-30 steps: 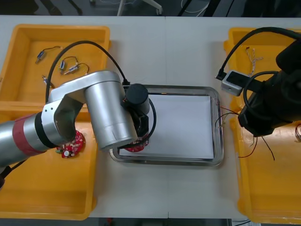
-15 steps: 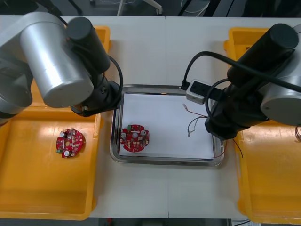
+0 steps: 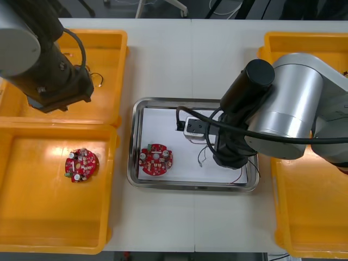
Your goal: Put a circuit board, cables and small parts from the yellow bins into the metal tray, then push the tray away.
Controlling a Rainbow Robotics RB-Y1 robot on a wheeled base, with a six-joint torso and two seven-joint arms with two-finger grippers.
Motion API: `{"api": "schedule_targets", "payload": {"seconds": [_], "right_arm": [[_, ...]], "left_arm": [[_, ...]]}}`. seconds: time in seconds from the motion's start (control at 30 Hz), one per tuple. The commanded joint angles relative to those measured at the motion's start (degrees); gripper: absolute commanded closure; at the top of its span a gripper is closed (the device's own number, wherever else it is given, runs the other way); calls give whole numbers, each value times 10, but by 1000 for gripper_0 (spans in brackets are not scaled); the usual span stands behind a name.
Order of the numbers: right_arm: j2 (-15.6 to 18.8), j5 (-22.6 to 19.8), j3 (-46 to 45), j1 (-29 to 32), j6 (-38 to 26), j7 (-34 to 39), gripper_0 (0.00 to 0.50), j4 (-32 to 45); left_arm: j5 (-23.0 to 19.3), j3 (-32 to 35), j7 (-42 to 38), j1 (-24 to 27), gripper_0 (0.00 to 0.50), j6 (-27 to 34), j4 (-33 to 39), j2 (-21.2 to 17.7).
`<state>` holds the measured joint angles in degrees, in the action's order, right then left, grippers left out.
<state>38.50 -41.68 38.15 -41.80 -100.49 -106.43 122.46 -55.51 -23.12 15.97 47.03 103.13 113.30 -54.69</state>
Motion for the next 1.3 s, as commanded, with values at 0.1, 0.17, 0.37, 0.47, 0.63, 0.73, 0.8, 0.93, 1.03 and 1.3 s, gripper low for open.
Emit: {"api": "schedule_targets", "payload": {"seconds": [0.1,0.17,0.37,0.47,0.63,0.73,0.8,0.93,1.03,1.3], "right_arm": [[-22,58,54,1,28,-53,500,-28],[-22,66,68,1,51,-54,500,-46],[-25,73,97,2,109,-58,500,-100],[-33,70,104,3,121,-58,500,-123],[-44,67,105,4,120,-58,500,-137],[-45,67,105,8,121,-58,500,-137],[-45,67,105,8,122,-58,500,-136],[-45,69,105,8,120,-57,412,-136],[-45,73,105,8,120,-55,74,-136],[-41,85,105,8,120,-55,0,-133]], "left_arm": [[6,55,107,19,0,5,-79,-30],[16,65,120,19,0,2,-102,-30],[32,81,154,20,0,-37,-172,-31],[37,82,159,25,0,-66,-217,-30],[51,81,169,27,0,-108,-260,-27],[63,81,177,28,0,-135,-282,-25],[74,82,182,27,0,-159,-299,-22],[73,82,209,28,0,-187,-334,-14],[63,82,240,32,0,-188,-364,-8],[22,76,274,75,0,-187,-447,0]]}}
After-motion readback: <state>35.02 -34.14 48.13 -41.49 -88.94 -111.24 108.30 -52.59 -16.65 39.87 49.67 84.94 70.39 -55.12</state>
